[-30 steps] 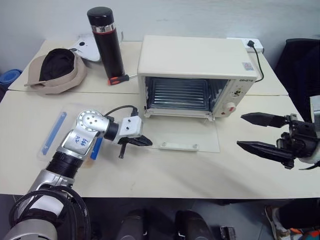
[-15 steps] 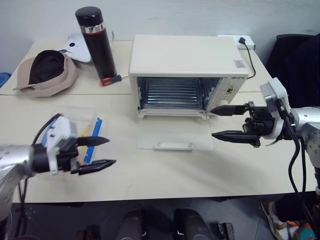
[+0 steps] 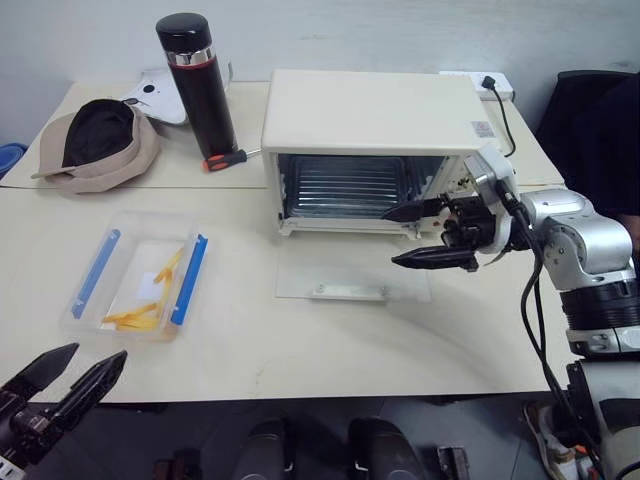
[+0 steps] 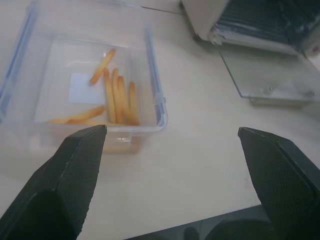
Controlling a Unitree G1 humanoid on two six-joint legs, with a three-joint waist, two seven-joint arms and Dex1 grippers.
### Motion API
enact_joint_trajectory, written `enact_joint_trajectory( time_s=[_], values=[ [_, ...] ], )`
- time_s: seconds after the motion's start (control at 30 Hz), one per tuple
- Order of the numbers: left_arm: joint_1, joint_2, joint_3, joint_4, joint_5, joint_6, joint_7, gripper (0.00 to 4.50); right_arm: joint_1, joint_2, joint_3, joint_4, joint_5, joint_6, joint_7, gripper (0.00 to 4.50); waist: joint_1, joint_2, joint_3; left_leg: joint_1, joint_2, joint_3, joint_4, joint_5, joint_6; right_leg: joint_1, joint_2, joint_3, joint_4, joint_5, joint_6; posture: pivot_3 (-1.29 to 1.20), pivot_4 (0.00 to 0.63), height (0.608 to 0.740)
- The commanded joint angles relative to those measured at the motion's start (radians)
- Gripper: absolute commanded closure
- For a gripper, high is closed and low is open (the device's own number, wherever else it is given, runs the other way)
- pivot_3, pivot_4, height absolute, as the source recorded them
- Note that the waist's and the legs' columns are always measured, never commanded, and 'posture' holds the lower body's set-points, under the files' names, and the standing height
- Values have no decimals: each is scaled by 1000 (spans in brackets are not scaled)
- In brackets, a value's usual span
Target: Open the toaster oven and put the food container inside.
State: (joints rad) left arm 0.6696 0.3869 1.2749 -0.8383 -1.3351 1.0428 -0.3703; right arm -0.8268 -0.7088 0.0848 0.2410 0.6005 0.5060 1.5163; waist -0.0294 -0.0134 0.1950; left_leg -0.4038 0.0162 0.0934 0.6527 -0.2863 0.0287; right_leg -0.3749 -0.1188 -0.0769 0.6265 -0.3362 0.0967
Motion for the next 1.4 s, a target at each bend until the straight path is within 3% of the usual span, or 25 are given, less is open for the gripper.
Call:
enact_joint_trajectory(
  time_s=[0.03, 0.2, 0.37, 0.53, 0.67, 0.9, 1.0, 1.13, 1.4],
  values=[
    [101, -34, -97, 44, -285, -108, 378, 20, -35, 13, -8, 12, -8, -13, 38, 0, -1, 0, 0, 0, 0, 0, 0, 1, 2, 0, 0, 0, 0, 0, 0, 0, 150, 740],
    [96, 17, -269, 86, -514, -348, 917, 20, -49, 34, -11, 25, -15, -3, 38, 0, -1, 0, 0, 1, 0, 0, -2, 2, 4, 0, 0, 0, 0, -1, -2, 0, 150, 740],
    [-38, 139, -431, 55, -634, -553, 1231, 20, -38, 36, -28, 2, -9, 16, 20, 0, 2, 0, 0, 1, 0, 0, -1, 3, 3, 0, 0, 0, 0, -1, -3, 0, 150, 740],
    [-209, 244, -601, 91, -637, -617, 1394, 20, 18, 19, -62, -80, 19, 67, -19, 0, 1, 0, 0, 1, 0, 1, -2, 3, 3, 1, 1, -1, -1, 0, -3, 0, 150, 740],
    [-334, 241, -722, 147, -637, -638, 1522, 20, 47, 17, -84, -127, 31, 89, -57, 0, 1, 1, -1, 1, 0, 2, -1, 4, 4, 1, 2, -1, 0, 0, -2, 0, 150, 740],
    [-496, 251, -773, 267, -637, -601, 1677, 20, 113, 2, -140, -219, 62, 131, -122, 0, 5, 1, -1, 1, 0, 1, 0, 5, 3, 1, 3, -1, 1, 0, -2, 0, 150, 740],
    [-557, 268, -763, 326, -637, -590, 1709, 626, 140, -9, -159, -256, 74, 144, -148, 0, 7, 1, -1, 1, 0, 1, 0, 6, 4, 1, 3, -1, 1, 0, -2, 0, 150, 740],
    [-596, 285, -743, 385, -637, -550, 1718, 1837, 172, -36, -192, -309, 101, 169, -161, 0, 8, 0, -1, 1, 0, 1, 0, 6, 4, 1, 3, -1, 1, 0, -1, 0, 150, 740],
    [-570, 417, -641, 559, -637, -423, 1649, 4213, 176, -83, -231, -344, 169, 235, -181, 0, 3, 0, -1, 1, 0, 1, -2, 6, 3, 1, 3, 0, 1, 0, -2, 0, 150, 740]
  ],
)
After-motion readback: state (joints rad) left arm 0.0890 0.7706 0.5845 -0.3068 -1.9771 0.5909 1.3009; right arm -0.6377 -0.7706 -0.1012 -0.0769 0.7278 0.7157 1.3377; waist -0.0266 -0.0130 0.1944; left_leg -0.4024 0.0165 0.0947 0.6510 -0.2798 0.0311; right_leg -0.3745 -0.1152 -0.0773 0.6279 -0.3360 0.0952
